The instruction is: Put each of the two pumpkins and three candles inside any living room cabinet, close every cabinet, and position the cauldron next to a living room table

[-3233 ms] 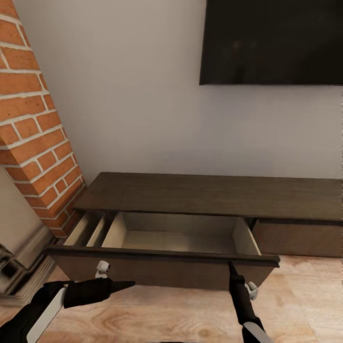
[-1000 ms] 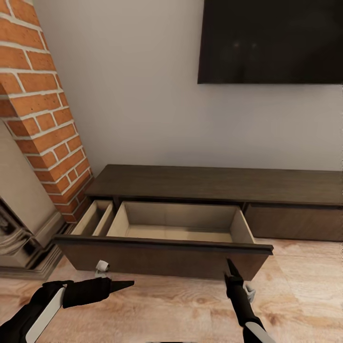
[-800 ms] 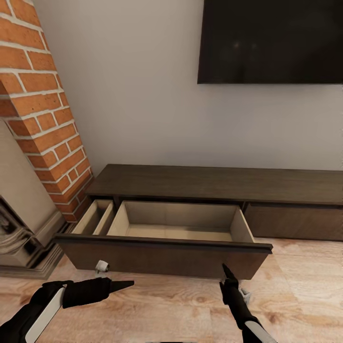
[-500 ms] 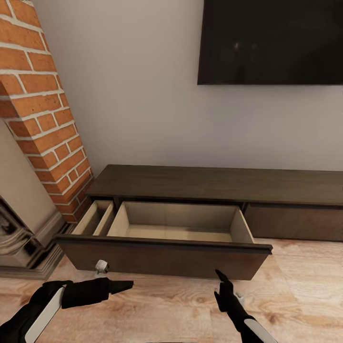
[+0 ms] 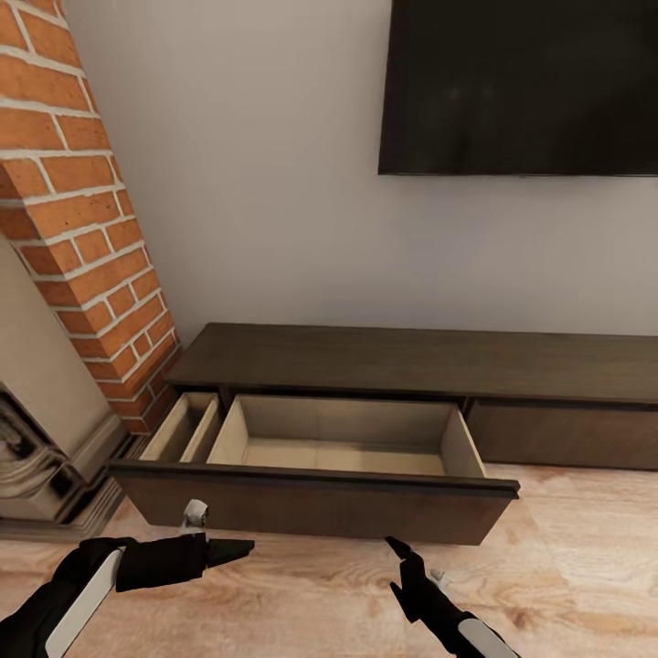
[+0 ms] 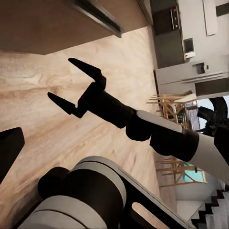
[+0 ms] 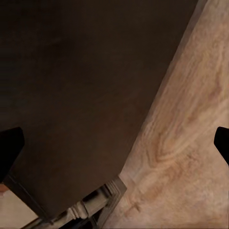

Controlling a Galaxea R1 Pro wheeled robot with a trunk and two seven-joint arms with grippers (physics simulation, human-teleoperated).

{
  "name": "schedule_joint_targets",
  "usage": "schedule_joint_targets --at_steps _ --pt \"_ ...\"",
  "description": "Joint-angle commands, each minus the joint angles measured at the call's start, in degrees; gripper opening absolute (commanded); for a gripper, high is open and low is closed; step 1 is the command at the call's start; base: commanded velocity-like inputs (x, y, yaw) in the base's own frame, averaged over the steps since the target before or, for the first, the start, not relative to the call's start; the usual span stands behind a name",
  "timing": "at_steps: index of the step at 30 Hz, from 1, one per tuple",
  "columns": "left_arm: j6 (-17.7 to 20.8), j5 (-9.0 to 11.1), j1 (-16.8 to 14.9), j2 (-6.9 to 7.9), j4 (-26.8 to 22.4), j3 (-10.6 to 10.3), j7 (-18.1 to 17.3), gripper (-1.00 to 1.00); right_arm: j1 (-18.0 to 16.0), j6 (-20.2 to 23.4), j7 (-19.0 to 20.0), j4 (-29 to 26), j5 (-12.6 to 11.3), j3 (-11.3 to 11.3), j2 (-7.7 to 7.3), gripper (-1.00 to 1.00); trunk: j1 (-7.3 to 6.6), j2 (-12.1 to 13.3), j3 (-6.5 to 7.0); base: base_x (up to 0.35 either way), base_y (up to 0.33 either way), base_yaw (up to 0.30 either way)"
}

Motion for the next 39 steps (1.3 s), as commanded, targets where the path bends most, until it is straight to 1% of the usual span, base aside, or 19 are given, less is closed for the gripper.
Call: schedule_joint_targets --at_steps 1,2,3,4,5,6,8,9,10,12,14,15,16,17,19,21,24,34,39 --pt "0.37 0.02 -0.04 0.09 0.03 0.26 0.71 1.00 -0.01 0.15 0.08 0.05 0.06 1.40 -0.07 1.00 -0.24 0.40 0.14 0.000 0.000 0.000" --pt "0.39 -0.60 -0.05 0.71 1.75 1.34 2.89 1.00 0.02 0.21 -0.54 0.07 1.92 4.44 -0.10 1.00 -0.46 0.80 0.32 0.000 0.000 0.000" --pt "0.36 -0.94 -0.05 1.22 3.29 2.02 4.37 1.00 0.03 0.19 -1.01 0.10 3.09 6.19 -0.11 1.00 -0.68 1.20 0.50 0.000 0.000 0.000" --pt "0.29 -1.46 -0.06 2.03 5.85 3.22 6.98 1.00 0.08 0.04 -1.69 0.12 4.87 8.71 -0.12 1.00 -0.90 1.60 0.68 0.000 0.000 0.000" --pt "0.25 -1.85 -0.09 2.63 7.55 4.35 9.38 1.00 0.12 -0.07 -2.11 0.17 6.10 10.33 -0.13 1.00 -1.11 2.00 0.86 0.000 0.000 0.000" --pt "0.23 -1.97 -0.08 2.84 8.18 4.92 10.58 1.00 0.13 -0.11 -2.25 0.21 6.62 10.90 -0.13 1.00 -1.33 2.40 1.04 0.000 0.000 0.000" --pt "0.14 -2.29 -0.09 3.20 9.75 6.97 15.54 1.00 0.15 -0.31 -2.56 1.32 8.60 12.35 -0.02 1.00 -1.77 3.20 1.39 0.000 0.000 0.000" --pt "0.07 -2.33 -0.08 3.20 9.99 7.35 16.77 1.00 0.16 -0.42 -2.60 1.90 9.09 12.55 0.01 1.00 -1.99 3.61 1.57 0.000 0.000 0.000" --pt "-0.12 -2.38 -0.08 3.12 10.41 7.85 19.14 1.00 0.16 -0.80 -2.59 3.38 10.13 12.90 0.08 1.00 -2.21 4.01 1.75 0.000 0.000 0.000" --pt "-2.02 -2.56 -0.07 2.92 11.67 8.30 24.16 1.00 0.17 -3.28 -2.24 6.79 12.67 13.36 0.17 1.00 -2.65 4.81 2.11 0.000 0.000 0.000" --pt "-3.77 -2.38 -0.06 2.83 12.39 8.40 26.83 1.00 0.17 -5.79 -2.02 8.06 14.71 13.51 0.19 1.00 -3.09 5.61 2.47 0.000 0.000 0.000" --pt "-4.09 -2.34 -0.06 2.79 12.77 8.41 27.34 1.00 0.17 -6.20 -1.99 8.18 15.20 13.52 0.19 1.00 -3.31 6.01 2.65 0.000 0.000 0.000" --pt "-5.56 -2.49 -0.06 2.57 15.56 8.42 28.68 1.00 0.17 -7.27 -1.90 8.36 17.03 13.61 0.20 1.00 -3.53 6.41 2.83 0.000 0.000 0.000" --pt "-6.57 -2.58 -0.06 2.50 17.29 8.37 29.02 1.00 0.17 -7.62 -1.86 8.40 18.07 13.65 0.20 1.00 -3.75 6.81 3.01 0.000 0.000 0.000" --pt "-10.39 -2.71 -0.06 2.38 20.80 8.32 29.61 1.00 0.17 -8.19 -1.87 8.45 21.40 13.73 0.27 1.00 -4.19 7.62 3.37 0.000 0.000 0.000" --pt "-11.33 -2.72 -0.06 2.33 21.30 8.29 29.71 1.00 0.17 -8.27 -1.86 8.45 22.31 13.77 0.28 1.00 -4.63 8.42 3.73 0.000 0.000 0.000" --pt "-12.10 -2.80 -0.06 2.27 21.72 8.19 29.79 1.00 0.17 -8.60 -1.77 8.34 24.65 13.79 0.34 1.00 -5.29 9.62 4.27 0.000 0.000 0.000" --pt "-12.31 -2.83 -0.06 1.85 21.83 8.17 29.72 1.00 0.17 -9.66 -1.93 8.07 27.68 13.81 0.27 1.00 -7.48 13.63 6.06 0.000 0.000 0.000" --pt "-12.31 -2.83 -0.06 1.85 21.83 8.17 29.72 1.00 0.17 -9.78 -1.78 8.04 28.23 13.81 0.32 1.00 -8.58 15.64 6.96 0.000 0.000 0.000"
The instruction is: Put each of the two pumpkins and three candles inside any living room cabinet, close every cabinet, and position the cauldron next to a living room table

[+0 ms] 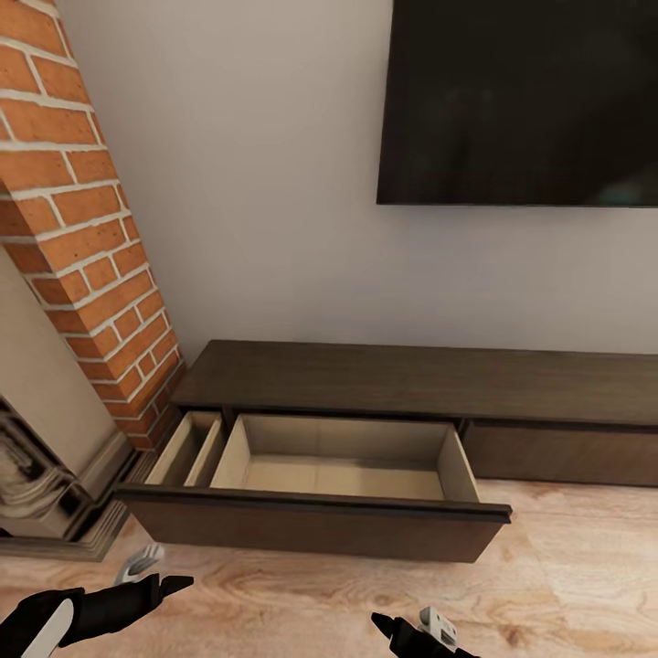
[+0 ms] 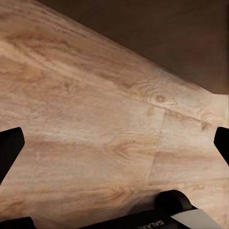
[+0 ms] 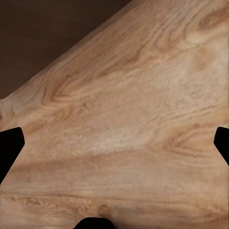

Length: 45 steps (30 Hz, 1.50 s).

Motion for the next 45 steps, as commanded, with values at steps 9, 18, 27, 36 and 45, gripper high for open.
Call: schedule_joint_targets --at_steps 9,18,27,36,45 --pt "0.33 0.63 -0.02 -0.27 -0.02 -0.60 1.49 1.00 -0.03 -0.21 0.06 -0.03 0.40 0.21 0.03 1.00 -1.99 3.60 1.57 0.000 0.000 0.005" --pt "0.25 0.58 -0.02 -1.30 -0.02 -0.89 3.37 1.00 -0.03 -3.10 -0.11 0.11 1.13 0.12 0.30 1.00 -3.97 7.21 3.19 -0.057 0.000 0.236" --pt "-0.48 0.51 -0.02 -1.45 -0.02 -1.08 3.34 1.00 -0.03 -3.31 -0.57 0.29 1.16 0.12 0.95 1.00 -5.94 10.82 4.81 -0.316 0.000 0.290" --pt "-0.63 0.51 -0.02 -1.45 -0.02 -1.25 3.34 1.00 -0.03 -3.45 -0.73 0.64 1.21 0.12 1.40 1.00 -7.92 14.43 6.42 -0.338 0.000 0.291" --pt "-0.64 0.51 -0.02 -1.45 -0.02 -1.26 3.34 1.00 -0.03 -5.35 -0.76 0.82 1.17 0.12 1.77 1.00 -9.90 18.04 8.04 -0.338 0.000 0.291"
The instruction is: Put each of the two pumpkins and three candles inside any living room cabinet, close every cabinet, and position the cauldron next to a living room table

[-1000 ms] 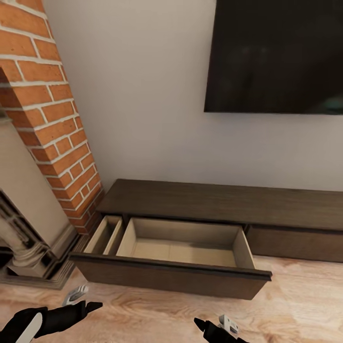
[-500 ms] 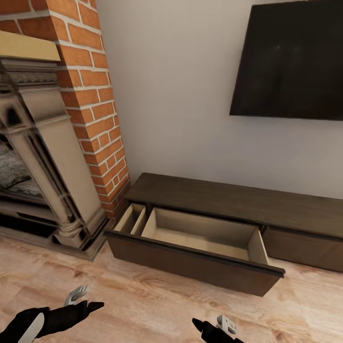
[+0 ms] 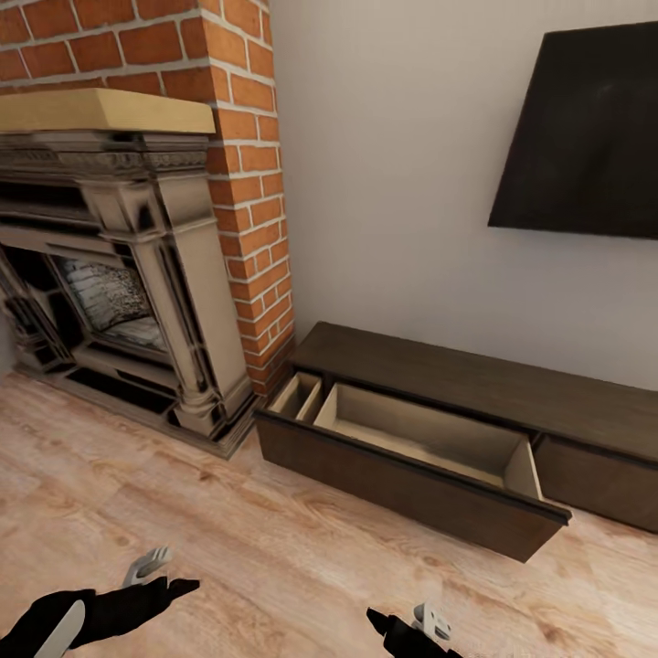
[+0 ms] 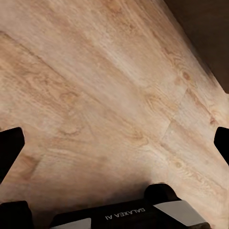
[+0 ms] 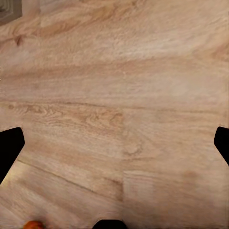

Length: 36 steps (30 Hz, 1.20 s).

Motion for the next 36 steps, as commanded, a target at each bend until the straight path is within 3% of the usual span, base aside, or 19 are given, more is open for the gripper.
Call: schedule_joint_targets --at_steps 1,17,25,28,32,36 --pt "0.30 0.40 -0.04 0.05 -0.01 -0.16 0.09 1.00 -0.04 -0.02 0.17 0.04 -0.56 0.30 -0.01 1.00 -0.27 0.39 0.14 -0.339 0.000 0.291" --pt "0.24 0.40 -0.04 0.05 -0.01 -0.16 0.16 1.00 -0.04 -0.20 0.04 0.13 -0.56 0.35 0.53 1.00 -0.49 0.79 0.32 -0.326 0.000 0.291" --pt "0.23 0.55 -0.04 0.08 -0.01 -0.02 0.17 1.00 -0.04 -0.28 -0.07 0.21 -0.53 0.60 1.02 1.00 -0.49 0.79 0.32 -0.050 0.000 0.291" --pt "-0.11 0.64 -0.04 0.06 -0.01 0.07 0.17 1.00 -0.04 -0.33 -0.16 0.22 -0.57 1.70 1.04 1.00 -0.49 0.79 0.32 -0.004 0.000 0.291" --pt "-2.43 0.75 0.02 0.07 0.72 0.08 0.13 1.00 -0.04 -0.37 -0.38 0.22 -0.58 2.51 1.05 1.00 -0.49 0.79 0.32 -0.001 0.000 0.291" --pt "-8.73 0.60 0.05 0.05 3.64 -0.06 0.09 1.00 -0.04 -0.38 -0.50 0.25 -0.58 2.80 1.05 1.00 -0.49 0.79 0.32 0.000 0.000 0.291"
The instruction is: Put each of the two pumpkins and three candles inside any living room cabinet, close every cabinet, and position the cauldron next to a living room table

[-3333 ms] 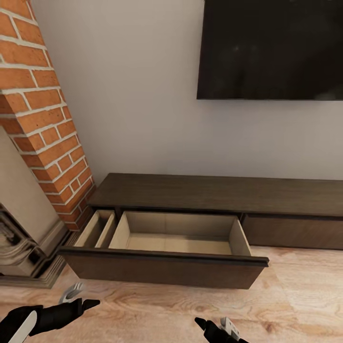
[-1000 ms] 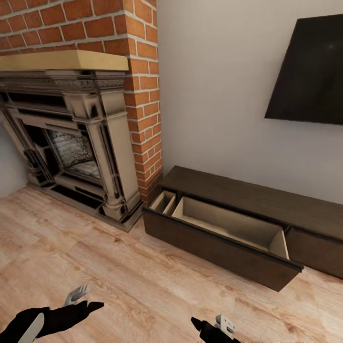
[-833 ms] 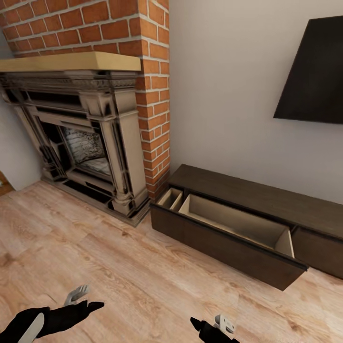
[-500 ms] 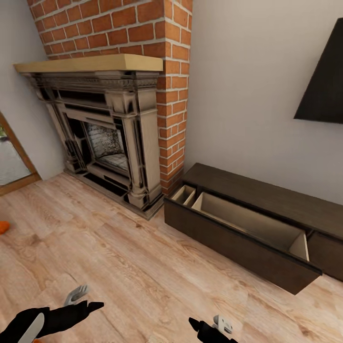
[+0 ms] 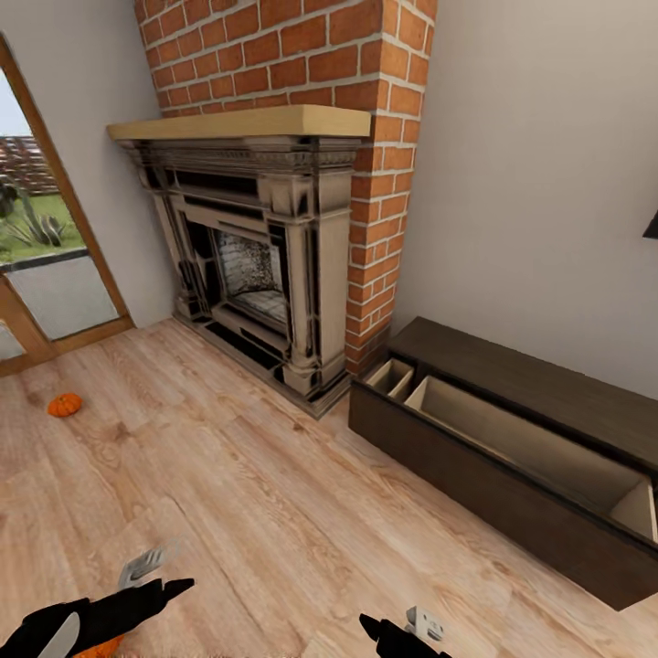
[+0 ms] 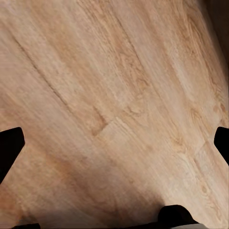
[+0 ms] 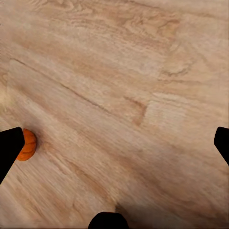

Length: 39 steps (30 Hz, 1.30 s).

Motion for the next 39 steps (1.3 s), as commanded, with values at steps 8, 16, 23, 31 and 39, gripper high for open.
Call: schedule_joint_targets --at_steps 8,16,23,31,39 --pt "-0.75 0.66 -0.04 0.05 0.48 -0.02 0.16 1.00 -0.04 0.15 0.13 0.15 -0.95 0.20 -0.10 1.00 -0.01 -0.02 -0.05 0.093 0.126 0.289" --pt "-0.87 0.67 -0.06 0.14 0.52 0.11 0.19 1.00 -0.04 0.16 0.16 0.13 -0.93 0.01 -0.03 1.00 -0.01 -0.02 -0.05 0.213 0.199 0.243" --pt "-0.87 0.67 -0.05 0.14 0.54 0.14 0.19 1.00 -0.04 -0.04 0.76 -0.09 -0.63 0.18 -0.09 1.00 -0.01 -0.02 -0.05 0.111 0.060 0.090" --pt "-0.87 0.68 -0.06 0.28 0.55 0.20 0.12 1.00 -0.04 -0.12 1.22 -0.77 -0.58 0.18 -0.08 1.00 -0.01 -0.02 -0.05 0.008 -0.056 0.047" --pt "-0.96 0.67 -0.06 0.33 0.57 0.22 0.18 1.00 -0.04 -3.34 0.55 -0.11 -0.58 0.21 -0.02 1.00 -0.01 -0.02 -0.05 0.000 -0.109 0.261"
